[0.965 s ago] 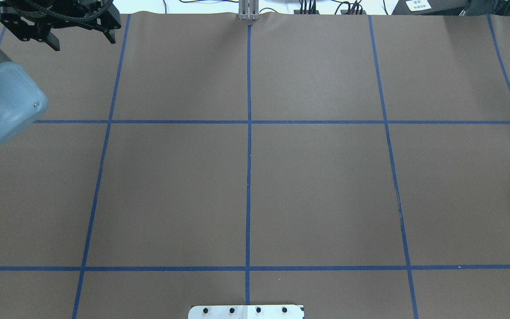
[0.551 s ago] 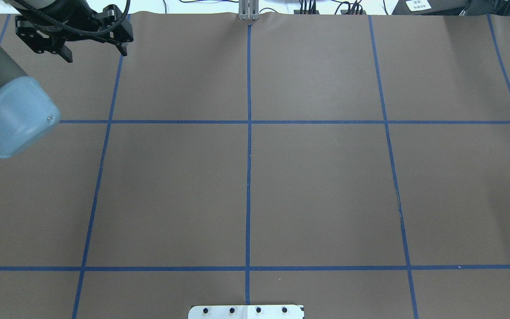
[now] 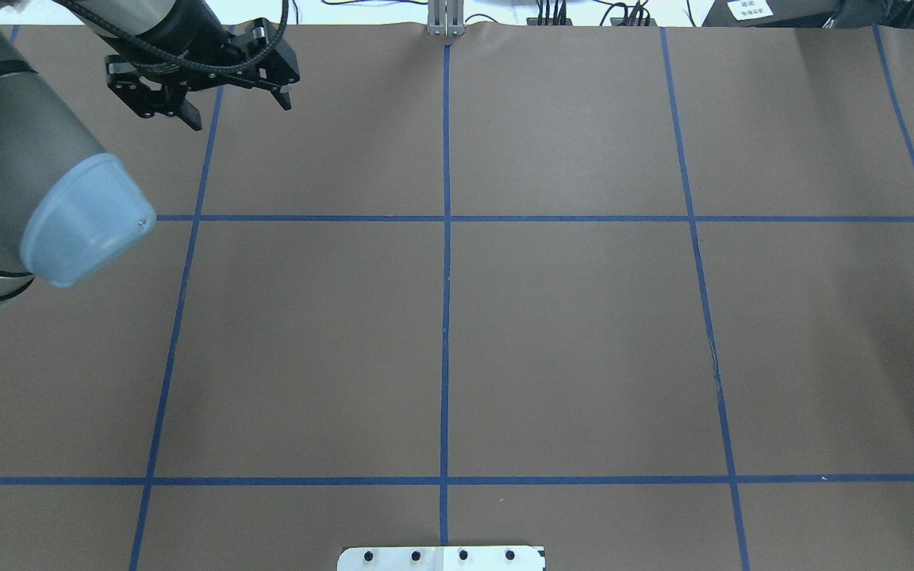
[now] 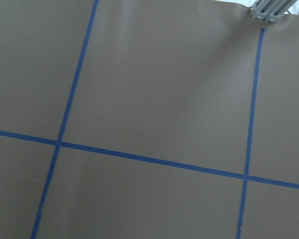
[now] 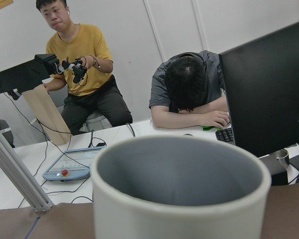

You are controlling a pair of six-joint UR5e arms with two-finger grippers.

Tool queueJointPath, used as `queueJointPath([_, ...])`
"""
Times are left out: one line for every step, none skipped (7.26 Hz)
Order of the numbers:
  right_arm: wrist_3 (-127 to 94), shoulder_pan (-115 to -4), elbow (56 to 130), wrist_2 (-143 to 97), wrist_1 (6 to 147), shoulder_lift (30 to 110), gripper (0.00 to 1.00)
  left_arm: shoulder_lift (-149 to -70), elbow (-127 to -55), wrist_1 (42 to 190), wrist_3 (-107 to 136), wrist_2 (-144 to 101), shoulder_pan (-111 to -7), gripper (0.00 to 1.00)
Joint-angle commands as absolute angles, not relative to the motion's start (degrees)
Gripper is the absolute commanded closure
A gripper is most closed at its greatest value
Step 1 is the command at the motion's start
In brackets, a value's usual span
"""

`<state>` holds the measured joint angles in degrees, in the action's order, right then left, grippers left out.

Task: Left arm hands cup to right arm to dump lemon

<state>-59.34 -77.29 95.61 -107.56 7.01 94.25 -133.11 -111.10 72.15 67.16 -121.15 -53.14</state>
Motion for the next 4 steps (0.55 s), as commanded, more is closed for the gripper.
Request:
queueJointPath([-50.6, -72.4, 98.1, -102.0, 18.1, 89.1, 0.96, -134.4, -107.2, 80.6, 75.7, -128.1, -53.2, 0.00])
queueJointPath([-47.8, -66.8, 99.1, -94.8, 21.7, 88.1, 0.97, -136.3, -104.4, 83.8, 80.5, -130.3, -53.3, 0.00])
queueJointPath([-44.6, -61.7, 101.0, -88.7, 26.1, 86.7, 0.97, -137.4, -102.5, 87.4, 84.2, -131.6, -53.3, 0.00])
queueJointPath([-42.8, -56.5, 103.3, -82.2, 32.7, 84.2, 0.97, -138.5, -100.7, 89.5, 87.9, -131.7, -53.4, 0.00])
